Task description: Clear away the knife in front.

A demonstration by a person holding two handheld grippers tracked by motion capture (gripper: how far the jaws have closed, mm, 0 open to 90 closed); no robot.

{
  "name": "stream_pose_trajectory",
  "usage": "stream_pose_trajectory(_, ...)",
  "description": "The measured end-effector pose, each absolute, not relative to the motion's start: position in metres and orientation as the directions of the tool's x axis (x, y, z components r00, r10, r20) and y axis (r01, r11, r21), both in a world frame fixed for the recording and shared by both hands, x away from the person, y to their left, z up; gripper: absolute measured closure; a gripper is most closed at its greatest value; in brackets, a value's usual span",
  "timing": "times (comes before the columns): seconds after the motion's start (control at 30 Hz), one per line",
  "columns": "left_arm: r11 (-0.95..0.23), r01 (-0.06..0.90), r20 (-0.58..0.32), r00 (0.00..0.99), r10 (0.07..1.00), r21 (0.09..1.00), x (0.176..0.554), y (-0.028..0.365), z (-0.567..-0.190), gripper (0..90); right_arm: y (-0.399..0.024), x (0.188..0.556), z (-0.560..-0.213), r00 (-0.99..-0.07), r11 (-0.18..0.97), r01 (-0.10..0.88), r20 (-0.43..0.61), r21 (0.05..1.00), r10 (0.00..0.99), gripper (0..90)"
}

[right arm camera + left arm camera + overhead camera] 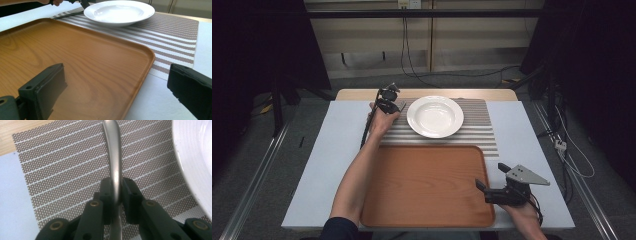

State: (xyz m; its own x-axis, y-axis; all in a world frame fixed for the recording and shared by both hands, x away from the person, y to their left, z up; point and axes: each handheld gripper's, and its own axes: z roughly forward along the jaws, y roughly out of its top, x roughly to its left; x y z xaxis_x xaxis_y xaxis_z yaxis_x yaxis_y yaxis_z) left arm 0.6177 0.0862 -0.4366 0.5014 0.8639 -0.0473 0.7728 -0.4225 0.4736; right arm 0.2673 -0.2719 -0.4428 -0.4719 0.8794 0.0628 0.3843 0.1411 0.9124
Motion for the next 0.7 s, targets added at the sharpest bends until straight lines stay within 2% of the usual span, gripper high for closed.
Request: stream_pose_trajectory(0.7,-0.441,0.761,-0.042,0.521,0.853,0.477,0.6147,0.0877,-0.4307,80.3,-0.272,0.2675,-0.443,-0.467,0.142,0.387,0.061,0.911,0.882,1.7)
